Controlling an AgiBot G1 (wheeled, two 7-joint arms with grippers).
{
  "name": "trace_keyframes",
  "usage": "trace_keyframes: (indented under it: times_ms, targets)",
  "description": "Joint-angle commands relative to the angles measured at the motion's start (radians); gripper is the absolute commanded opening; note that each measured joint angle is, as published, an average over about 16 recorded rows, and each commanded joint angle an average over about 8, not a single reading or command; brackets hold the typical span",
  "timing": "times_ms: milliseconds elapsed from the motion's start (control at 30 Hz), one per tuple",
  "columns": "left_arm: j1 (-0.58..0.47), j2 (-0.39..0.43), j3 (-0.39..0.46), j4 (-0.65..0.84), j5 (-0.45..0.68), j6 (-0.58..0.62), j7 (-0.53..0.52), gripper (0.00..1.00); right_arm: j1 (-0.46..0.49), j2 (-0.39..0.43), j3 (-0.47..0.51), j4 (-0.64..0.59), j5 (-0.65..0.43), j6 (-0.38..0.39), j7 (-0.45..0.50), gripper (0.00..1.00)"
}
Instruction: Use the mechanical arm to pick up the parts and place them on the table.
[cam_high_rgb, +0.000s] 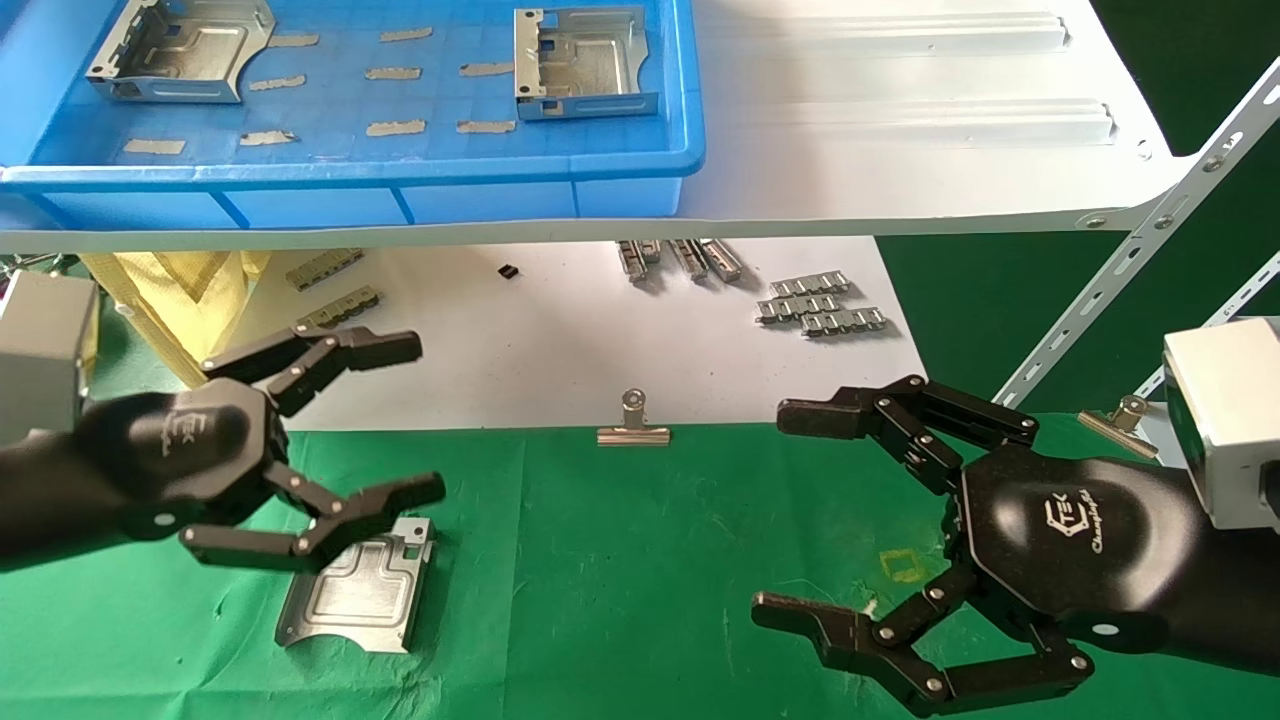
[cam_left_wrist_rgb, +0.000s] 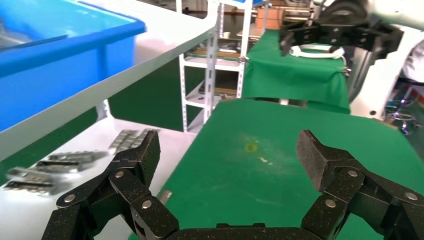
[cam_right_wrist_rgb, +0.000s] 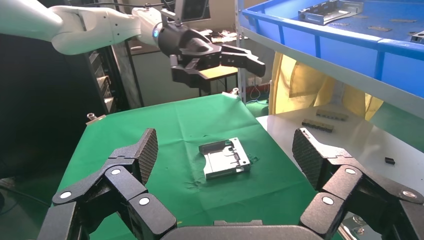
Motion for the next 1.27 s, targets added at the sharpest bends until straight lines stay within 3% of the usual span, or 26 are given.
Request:
trace_keyframes:
  times_ms: [33,800,1267]
  targets:
    - [0.015,-0.006,-0.013,-0.035,0.0,-0.003,-0.02,1.0,0.0,0.0,0.0,0.0,0.0,0.0,0.0,1.0]
    - [0.176,-0.07,-0.16,-0.413,-0.005,-0.04,-0.232,1.0,0.0,0.0,0.0,0.0,0.0,0.0,0.0,1.0]
    - [0.184,-0.074,-0.167,-0.429,-0.006,-0.043,-0.239,1.0,0.0,0.0,0.0,0.0,0.0,0.0,0.0,1.0]
